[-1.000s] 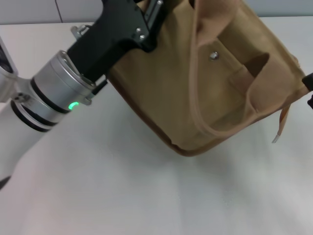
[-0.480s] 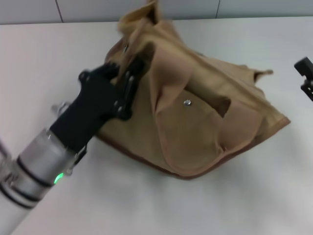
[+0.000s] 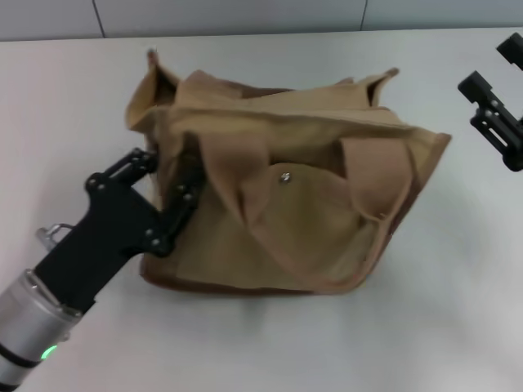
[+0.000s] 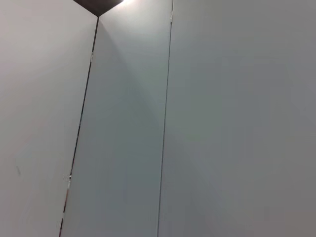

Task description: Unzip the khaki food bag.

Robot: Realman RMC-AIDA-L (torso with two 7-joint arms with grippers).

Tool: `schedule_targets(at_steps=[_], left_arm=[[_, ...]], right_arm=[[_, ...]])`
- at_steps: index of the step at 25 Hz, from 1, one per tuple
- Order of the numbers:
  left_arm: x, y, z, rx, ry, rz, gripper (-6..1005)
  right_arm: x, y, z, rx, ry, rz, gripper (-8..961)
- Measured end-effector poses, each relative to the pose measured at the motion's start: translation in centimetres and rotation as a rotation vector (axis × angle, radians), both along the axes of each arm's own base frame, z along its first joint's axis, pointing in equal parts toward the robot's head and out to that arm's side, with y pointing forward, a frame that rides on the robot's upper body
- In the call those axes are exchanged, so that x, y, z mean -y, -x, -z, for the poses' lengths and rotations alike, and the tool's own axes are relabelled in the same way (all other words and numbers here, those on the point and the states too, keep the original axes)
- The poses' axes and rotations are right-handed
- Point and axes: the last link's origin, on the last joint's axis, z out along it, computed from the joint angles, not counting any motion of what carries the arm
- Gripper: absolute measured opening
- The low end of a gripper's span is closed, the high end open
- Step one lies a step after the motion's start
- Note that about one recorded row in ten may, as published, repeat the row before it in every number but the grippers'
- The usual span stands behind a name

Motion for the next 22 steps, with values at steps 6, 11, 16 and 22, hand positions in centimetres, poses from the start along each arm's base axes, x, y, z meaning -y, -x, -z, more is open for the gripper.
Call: schedule_targets(at_steps=[6,11,16,22], left_arm=[[0.1,1.6,-2.8,-0.015,-0.022,0.039,346],[0.6,3.4,-6.7,-0.037,0.026,0.075,586],[2.2,4.2,-9.5,-0.065,0.105,0.129,796],[2.7,3.3,-8.0,-0.09,0.326,0.218,847]], right_arm=[[-1.2,0.3,0.2,-0.046,0.07,0.036,646],[-2.0,0.6,0.2,-0.023,0.287,0.039,648],[-0.4,1.4,1.4,0.11,0.47,-0.08,704],[2.3,1.5,1.7,0.166,0.586,-0.199,839]])
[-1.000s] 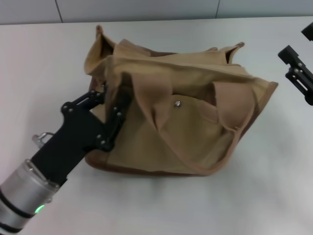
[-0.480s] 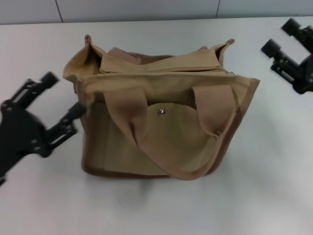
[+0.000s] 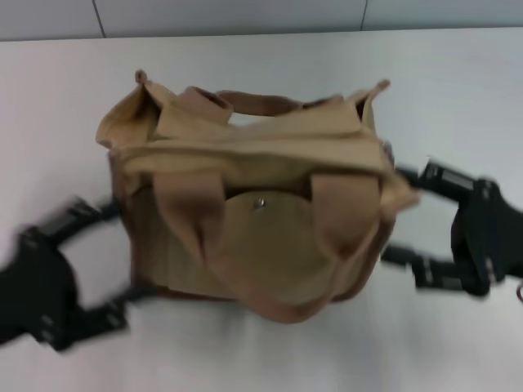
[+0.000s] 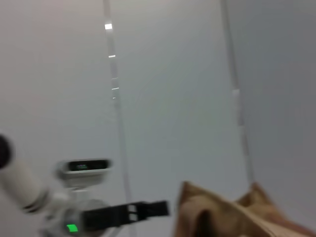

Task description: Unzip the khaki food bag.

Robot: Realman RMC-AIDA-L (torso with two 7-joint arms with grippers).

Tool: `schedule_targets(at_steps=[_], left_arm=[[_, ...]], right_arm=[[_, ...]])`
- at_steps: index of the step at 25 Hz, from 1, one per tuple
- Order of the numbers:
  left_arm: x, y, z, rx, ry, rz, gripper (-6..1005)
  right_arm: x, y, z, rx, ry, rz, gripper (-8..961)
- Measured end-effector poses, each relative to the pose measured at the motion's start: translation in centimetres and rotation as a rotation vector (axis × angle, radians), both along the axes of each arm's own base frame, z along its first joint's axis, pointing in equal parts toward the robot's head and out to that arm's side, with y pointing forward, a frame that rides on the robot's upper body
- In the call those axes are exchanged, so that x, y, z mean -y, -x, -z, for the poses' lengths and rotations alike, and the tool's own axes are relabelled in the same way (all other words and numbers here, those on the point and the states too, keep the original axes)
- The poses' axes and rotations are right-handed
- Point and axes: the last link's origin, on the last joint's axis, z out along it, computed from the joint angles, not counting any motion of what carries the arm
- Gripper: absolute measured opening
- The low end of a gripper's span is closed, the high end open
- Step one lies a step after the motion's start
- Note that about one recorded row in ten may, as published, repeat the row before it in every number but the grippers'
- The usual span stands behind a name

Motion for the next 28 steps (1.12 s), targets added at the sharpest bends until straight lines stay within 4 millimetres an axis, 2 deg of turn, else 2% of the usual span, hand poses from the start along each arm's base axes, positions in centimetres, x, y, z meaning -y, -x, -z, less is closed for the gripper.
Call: schedule_targets(at_steps=[3,9,17,28], left_arm=[[-0.1,-1.0,1.8,-0.03,0.112,0.066,849],[-1.1,-1.7,3.3,-0.066,0.143,0.075,821],[-1.4,-1.8,3.8,-0.09,0.16,0.076,821],[-1.2,-1.5,3.9,-0.094,0.157,0.058,822]], right_arm=[[1.1,0.0,0.3,0.014,0.079,-0.035,839],[2.2,-0.3,0.5,0.027,0.16,-0.045,839],[3.6,-0.6,-1.7,-0.052,0.154,-0.075,839],[4.3,-0.9,-1.8,-0.088,0.11,-0.061,840]])
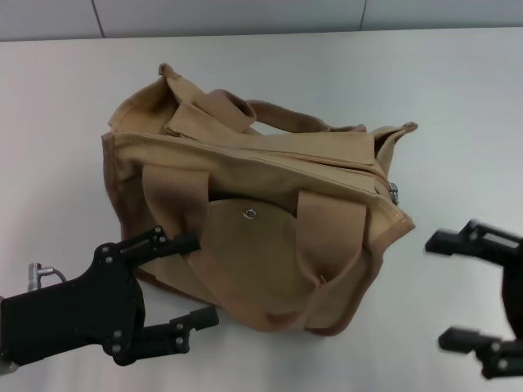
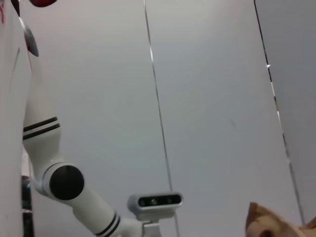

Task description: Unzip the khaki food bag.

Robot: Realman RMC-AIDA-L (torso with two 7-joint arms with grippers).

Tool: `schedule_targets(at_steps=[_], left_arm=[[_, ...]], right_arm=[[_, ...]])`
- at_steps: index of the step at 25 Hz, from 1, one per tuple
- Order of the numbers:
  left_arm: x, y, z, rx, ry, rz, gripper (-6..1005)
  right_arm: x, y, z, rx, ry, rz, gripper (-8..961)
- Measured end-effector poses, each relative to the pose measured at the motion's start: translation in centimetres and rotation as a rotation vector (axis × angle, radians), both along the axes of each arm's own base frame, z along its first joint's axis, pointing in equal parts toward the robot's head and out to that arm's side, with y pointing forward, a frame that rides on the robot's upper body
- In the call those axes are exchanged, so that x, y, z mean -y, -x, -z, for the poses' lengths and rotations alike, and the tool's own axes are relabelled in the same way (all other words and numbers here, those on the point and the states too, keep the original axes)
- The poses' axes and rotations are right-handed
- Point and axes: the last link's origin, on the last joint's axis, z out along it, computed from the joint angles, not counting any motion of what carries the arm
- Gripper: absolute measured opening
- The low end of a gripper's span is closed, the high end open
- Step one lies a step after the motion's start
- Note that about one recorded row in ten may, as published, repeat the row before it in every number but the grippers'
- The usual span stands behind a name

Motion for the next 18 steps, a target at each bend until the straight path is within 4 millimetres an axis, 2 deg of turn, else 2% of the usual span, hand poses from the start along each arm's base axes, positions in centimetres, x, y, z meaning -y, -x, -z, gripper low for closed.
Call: schedule_targets(at_steps=[5,6,10,18], left_arm=[[0.0,0.1,0.1,-0.005,-0.001,-0.005,821],[0.0,0.1,0.1,-0.008,-0.003,-0.004,821],[0.0,0.1,0.2,-0.01,-0.003,-0.003,822],[1.0,0.8,0.2,-0.013,-0.015,-0.04,821]], right_arm=[[-0.3,0.6,1.8,0.055,0.106,-0.036,840],[-0.7,0.9,2.7,0.08,0.135,-0.032,840],[-1.5,1.1,4.0,0.111,0.154,-0.014,840],[-2.7,0.7,4.7,0.146,0.098,0.057,840]])
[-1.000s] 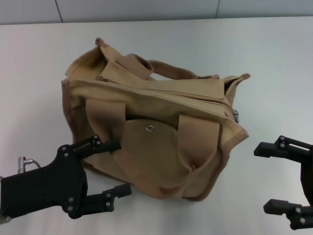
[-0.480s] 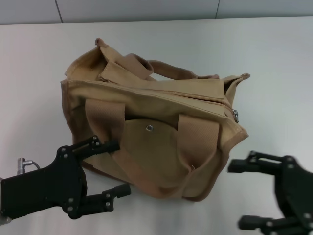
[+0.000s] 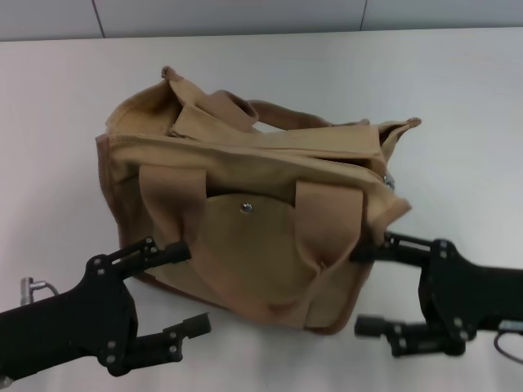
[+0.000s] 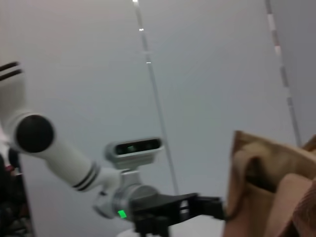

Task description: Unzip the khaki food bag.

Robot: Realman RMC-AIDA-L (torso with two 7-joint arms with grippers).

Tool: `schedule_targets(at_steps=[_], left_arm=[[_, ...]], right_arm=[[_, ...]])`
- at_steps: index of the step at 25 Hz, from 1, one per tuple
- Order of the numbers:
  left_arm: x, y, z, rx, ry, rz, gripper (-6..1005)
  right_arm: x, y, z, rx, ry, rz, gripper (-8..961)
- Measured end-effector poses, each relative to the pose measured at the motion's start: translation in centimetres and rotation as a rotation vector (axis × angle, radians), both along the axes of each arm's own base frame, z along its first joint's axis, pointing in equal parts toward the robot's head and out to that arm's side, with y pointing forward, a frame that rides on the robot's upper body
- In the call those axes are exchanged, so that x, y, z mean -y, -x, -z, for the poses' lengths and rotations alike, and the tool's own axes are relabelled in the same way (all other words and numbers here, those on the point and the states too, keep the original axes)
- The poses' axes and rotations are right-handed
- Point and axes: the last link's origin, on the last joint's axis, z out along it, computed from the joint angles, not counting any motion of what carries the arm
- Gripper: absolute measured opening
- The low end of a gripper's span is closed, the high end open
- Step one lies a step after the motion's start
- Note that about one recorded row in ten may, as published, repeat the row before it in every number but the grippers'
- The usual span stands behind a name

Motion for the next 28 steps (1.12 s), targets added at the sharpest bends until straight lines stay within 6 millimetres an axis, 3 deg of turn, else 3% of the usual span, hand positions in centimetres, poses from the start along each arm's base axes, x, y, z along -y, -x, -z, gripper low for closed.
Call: schedule_targets(at_steps=[13,28], left_arm=[[0.5,0.4,-0.3,0.01,-0.009,-0.019,821],[0.3,0.5,-0.4,0.013,-0.028,-0.032,821]], right_arm=[[-2.0,-0.2,-0.9,0.018,-0.097,0.047,839],[-1.6,-0.3,-0.9,0.009,-0.101,0.047,839]])
